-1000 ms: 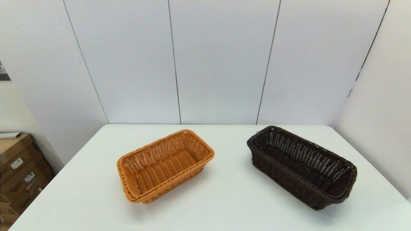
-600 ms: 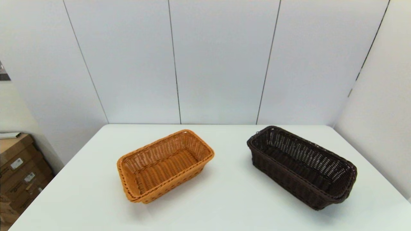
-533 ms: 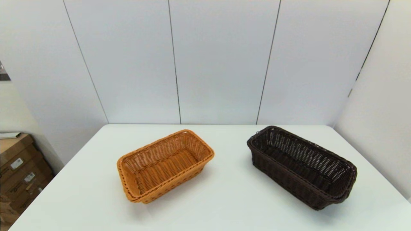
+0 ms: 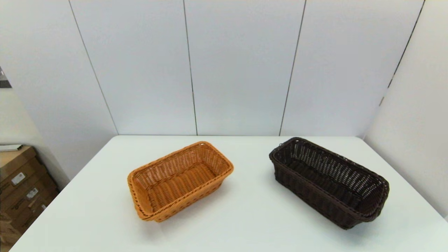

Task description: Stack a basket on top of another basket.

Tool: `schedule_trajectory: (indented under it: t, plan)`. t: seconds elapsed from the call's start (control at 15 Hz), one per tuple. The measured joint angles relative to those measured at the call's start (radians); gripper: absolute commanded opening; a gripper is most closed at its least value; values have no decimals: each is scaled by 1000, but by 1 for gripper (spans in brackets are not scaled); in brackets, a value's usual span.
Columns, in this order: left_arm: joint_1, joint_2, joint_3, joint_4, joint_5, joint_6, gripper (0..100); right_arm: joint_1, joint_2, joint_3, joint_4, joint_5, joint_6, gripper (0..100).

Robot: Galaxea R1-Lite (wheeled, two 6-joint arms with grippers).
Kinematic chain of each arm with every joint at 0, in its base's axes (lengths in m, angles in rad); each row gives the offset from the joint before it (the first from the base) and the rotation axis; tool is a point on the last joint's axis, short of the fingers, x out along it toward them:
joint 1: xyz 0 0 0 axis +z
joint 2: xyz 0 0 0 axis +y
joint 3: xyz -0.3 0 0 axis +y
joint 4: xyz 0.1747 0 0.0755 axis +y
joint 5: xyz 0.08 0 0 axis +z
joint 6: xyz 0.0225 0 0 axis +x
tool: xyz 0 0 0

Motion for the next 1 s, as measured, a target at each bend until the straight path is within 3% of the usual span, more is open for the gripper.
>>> schedule_trajectory:
  t: [0.4, 0.67, 1.0]
  plan:
    - [0, 1, -76, 49, 14, -3, 100, 0, 0, 0, 0, 0, 0, 100]
    - [0, 75, -315, 196, 14, -4, 100, 0, 0, 0, 0, 0, 0, 100]
    - [0, 378, -675, 226, 12, -4, 100, 0, 0, 0, 1, 0, 0, 100]
